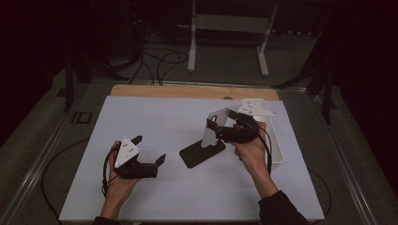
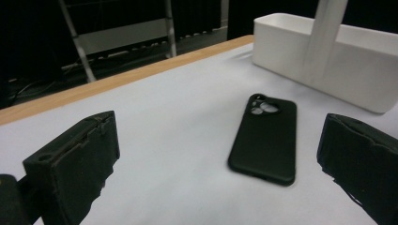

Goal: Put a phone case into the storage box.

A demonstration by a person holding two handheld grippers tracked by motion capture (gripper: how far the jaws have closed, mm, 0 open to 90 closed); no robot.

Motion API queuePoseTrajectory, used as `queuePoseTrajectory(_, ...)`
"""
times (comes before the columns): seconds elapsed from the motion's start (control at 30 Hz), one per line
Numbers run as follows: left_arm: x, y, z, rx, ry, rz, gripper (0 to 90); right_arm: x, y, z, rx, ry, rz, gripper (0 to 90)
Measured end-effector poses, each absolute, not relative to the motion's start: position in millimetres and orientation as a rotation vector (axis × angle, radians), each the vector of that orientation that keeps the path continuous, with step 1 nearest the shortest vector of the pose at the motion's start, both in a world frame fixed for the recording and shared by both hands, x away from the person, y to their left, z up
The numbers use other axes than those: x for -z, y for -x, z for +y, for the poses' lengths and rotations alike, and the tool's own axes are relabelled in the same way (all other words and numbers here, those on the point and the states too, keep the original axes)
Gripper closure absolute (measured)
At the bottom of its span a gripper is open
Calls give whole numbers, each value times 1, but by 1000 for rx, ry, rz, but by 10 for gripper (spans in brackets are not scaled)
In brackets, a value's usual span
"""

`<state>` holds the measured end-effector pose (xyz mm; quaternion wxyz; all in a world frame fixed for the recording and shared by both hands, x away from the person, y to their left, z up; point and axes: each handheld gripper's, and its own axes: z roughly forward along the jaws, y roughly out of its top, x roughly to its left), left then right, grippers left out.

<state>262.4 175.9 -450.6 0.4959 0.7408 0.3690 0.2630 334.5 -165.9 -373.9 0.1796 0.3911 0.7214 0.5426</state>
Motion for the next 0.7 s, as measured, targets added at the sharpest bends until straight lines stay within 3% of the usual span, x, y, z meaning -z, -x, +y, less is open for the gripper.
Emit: queuePoseTrajectory(0.7,477,-231,226,-716,-1752,980,1,366,-352,-178,-1478,-1106,2012,173)
